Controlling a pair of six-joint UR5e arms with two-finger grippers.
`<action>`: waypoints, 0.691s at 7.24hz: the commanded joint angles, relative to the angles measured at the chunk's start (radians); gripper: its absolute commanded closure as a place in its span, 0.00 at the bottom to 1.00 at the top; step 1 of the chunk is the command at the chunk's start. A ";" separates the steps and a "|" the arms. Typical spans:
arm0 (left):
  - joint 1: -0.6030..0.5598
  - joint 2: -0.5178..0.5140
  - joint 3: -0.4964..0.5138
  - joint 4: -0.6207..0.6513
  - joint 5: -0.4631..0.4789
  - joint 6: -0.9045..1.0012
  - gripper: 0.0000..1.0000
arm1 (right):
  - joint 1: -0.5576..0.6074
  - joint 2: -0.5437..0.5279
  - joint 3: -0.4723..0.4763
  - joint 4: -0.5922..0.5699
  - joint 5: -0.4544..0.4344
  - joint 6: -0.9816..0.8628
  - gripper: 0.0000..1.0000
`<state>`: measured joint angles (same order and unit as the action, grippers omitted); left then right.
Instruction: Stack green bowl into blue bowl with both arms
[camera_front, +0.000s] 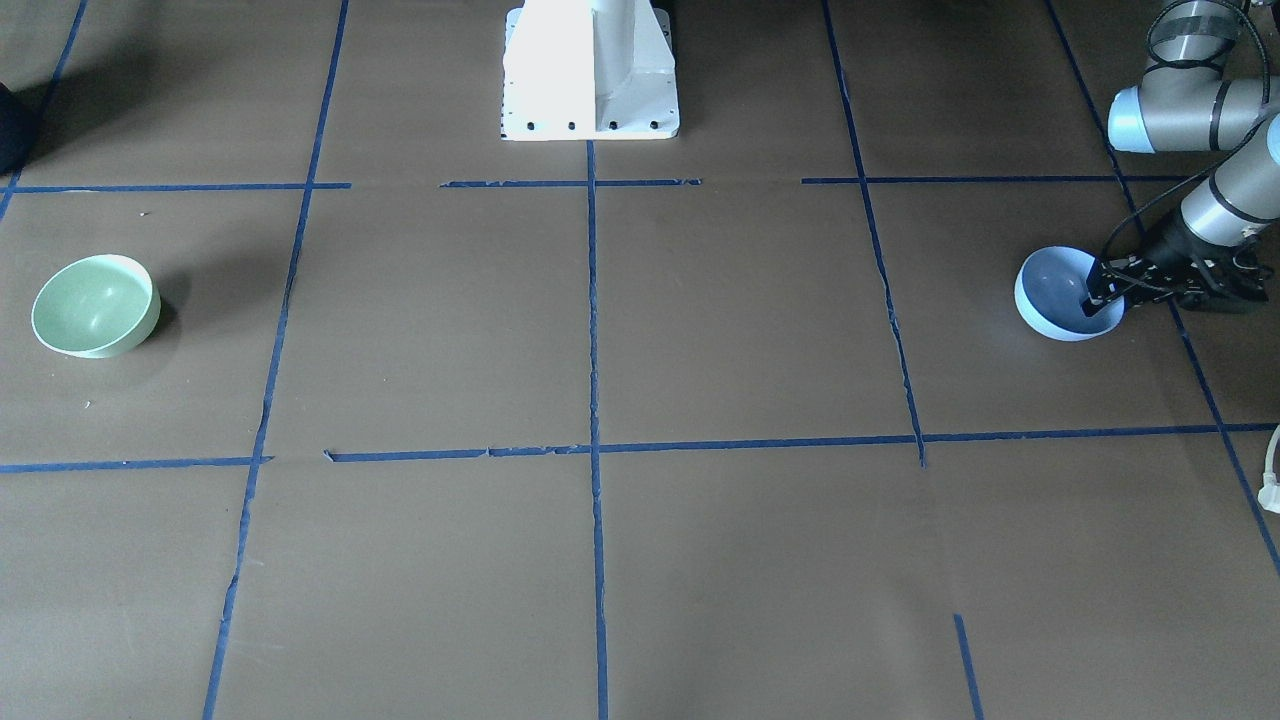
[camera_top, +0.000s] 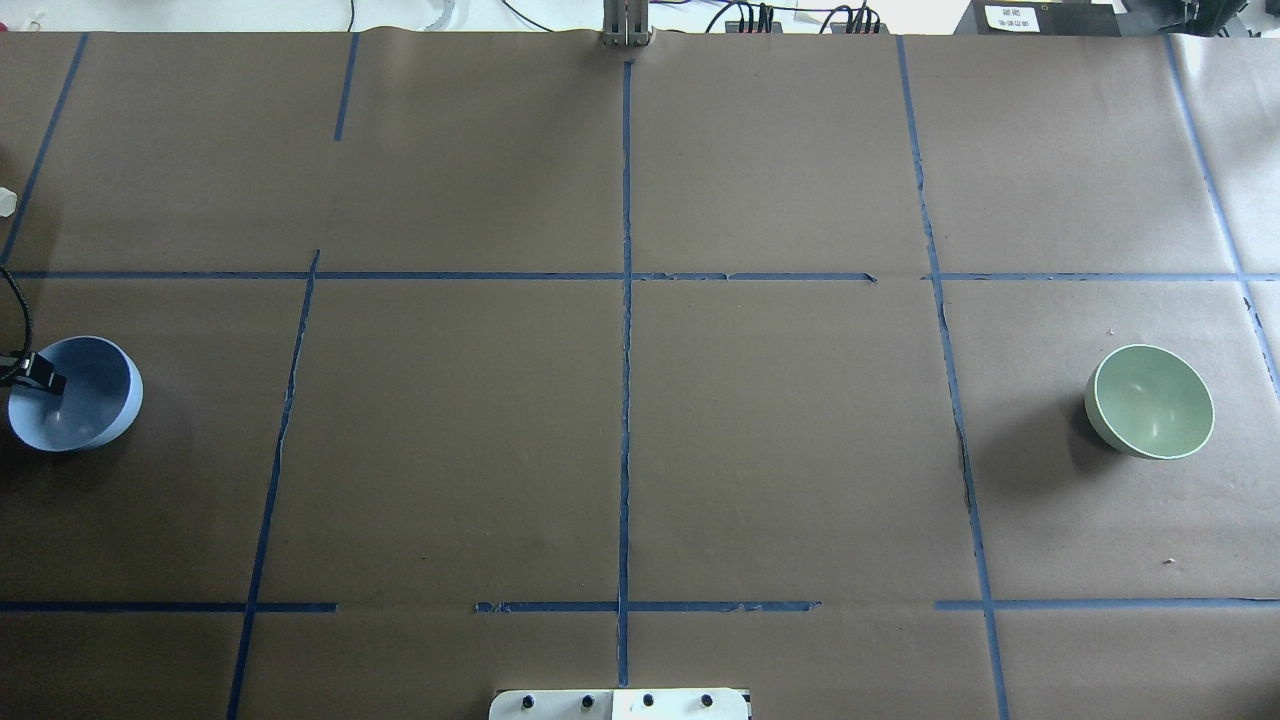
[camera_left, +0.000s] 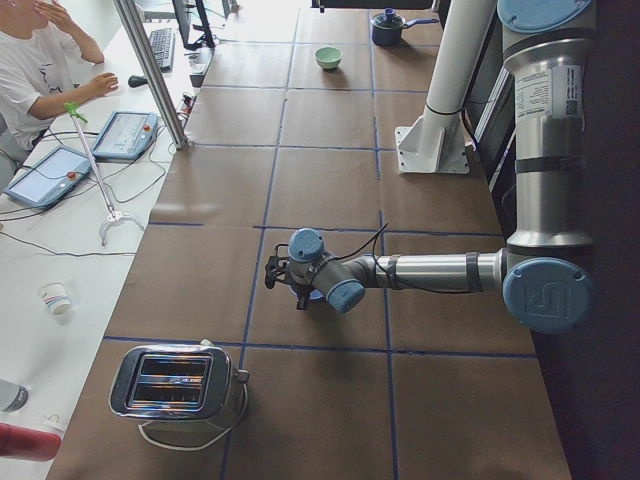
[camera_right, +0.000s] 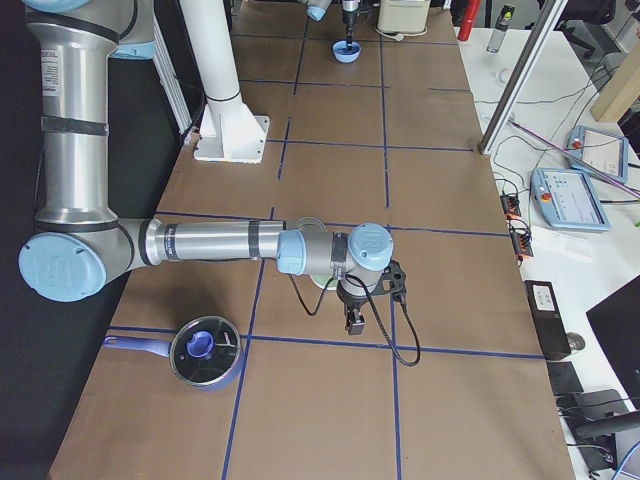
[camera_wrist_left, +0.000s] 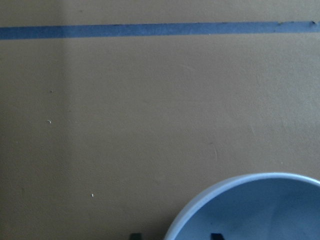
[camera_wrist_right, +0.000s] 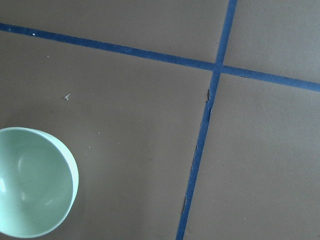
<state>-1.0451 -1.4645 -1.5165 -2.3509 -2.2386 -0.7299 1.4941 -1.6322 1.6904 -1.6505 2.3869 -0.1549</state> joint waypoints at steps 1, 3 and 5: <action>-0.003 0.001 -0.040 0.010 -0.012 -0.008 1.00 | 0.000 0.000 0.000 0.000 0.000 0.000 0.00; -0.001 -0.064 -0.161 0.124 -0.033 -0.162 1.00 | 0.000 0.000 0.000 0.000 0.000 0.000 0.00; 0.083 -0.269 -0.221 0.296 -0.016 -0.351 1.00 | 0.000 0.000 0.000 0.000 0.000 0.000 0.00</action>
<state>-1.0179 -1.6144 -1.7013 -2.1525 -2.2646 -0.9630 1.4941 -1.6322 1.6904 -1.6505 2.3869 -0.1549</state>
